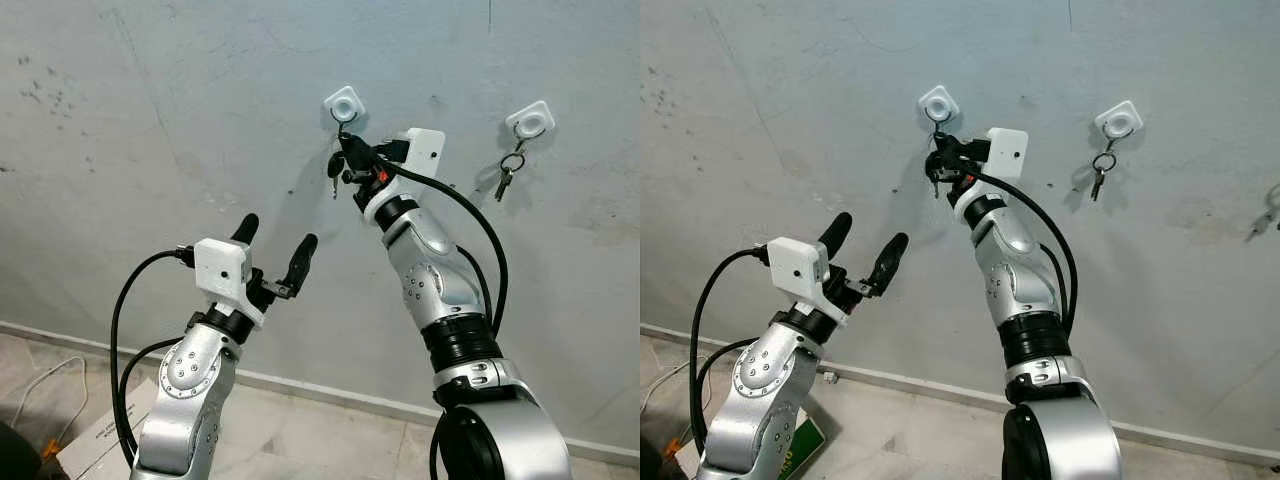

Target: Hang keys on a hook

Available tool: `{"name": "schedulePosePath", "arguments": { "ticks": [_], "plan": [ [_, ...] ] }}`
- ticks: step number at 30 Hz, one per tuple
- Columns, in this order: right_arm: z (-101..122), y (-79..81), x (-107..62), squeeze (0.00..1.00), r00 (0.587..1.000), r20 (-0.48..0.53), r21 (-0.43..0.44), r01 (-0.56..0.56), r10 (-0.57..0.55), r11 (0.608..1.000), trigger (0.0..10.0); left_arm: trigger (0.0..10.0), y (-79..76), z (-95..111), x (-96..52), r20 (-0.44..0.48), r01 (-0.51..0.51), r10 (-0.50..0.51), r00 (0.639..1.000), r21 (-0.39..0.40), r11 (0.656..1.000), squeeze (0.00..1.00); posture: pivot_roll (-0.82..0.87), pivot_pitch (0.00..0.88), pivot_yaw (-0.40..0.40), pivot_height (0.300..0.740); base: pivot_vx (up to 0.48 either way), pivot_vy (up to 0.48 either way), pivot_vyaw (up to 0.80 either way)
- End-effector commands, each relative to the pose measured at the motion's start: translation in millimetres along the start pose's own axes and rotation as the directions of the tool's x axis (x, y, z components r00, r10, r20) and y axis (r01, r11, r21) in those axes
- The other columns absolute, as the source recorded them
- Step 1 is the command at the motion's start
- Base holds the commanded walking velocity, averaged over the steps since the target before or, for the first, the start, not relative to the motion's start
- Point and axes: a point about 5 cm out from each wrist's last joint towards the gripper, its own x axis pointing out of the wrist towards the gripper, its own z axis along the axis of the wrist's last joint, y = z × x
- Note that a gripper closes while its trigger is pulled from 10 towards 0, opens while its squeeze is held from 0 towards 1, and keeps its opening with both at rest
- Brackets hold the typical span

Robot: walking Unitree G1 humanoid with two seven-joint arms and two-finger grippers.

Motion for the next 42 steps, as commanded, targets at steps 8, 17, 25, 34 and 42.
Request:
{"name": "schedulePosePath", "arguments": {
  "ticks": [8,17,25,34,42],
  "plan": [
    [-4.2,-10.7,-3.0,0.0,0.998,-0.022,0.007,0.06,-0.06,0.998,10.0,10.0,0.6,4.0,0.4,0.011,0.001,-0.001,1.0,0.005,1.0,0.0,0.03,0.0,0.059,0.74,0.0,0.0,0.0],
    [-3.8,-13.3,-3.2,0.8,0.997,-0.022,-0.027,0.068,-0.069,0.997,10.0,10.0,-0.1,7.8,2.0,0.025,0.007,-0.007,1.0,0.003,1.0,0.0,0.03,0.0,0.058,0.74,0.0,0.0,0.0],
    [-2.5,-11.9,-3.0,1.0,0.998,-0.01,-0.055,0.061,-0.061,0.997,10.0,10.0,-0.8,3.9,-0.1,0.009,0.008,-0.008,1.0,-0.001,1.0,0.0,0.03,0.0,0.058,0.74,0.0,0.0,0.0],
    [2.5,-10.8,-1.6,1.0,0.998,0.015,-0.084,0.059,-0.058,0.995,10.0,10.0,-1.3,2.5,-0.1,0.002,0.007,-0.007,1.0,-0.005,1.0,0.0,0.03,0.0,0.059,0.74,0.0,0.0,0.0],
    [5.1,-7.1,-2.8,1.0,0.999,0.032,-0.172,0.031,-0.026,0.985,10.0,10.0,-1.7,1.3,-0.6,-0.003,0.004,-0.004,1.0,-0.008,1.0,0.0,0.03,0.0,0.059,0.74,0.0,0.0,0.0]
  ]
}}
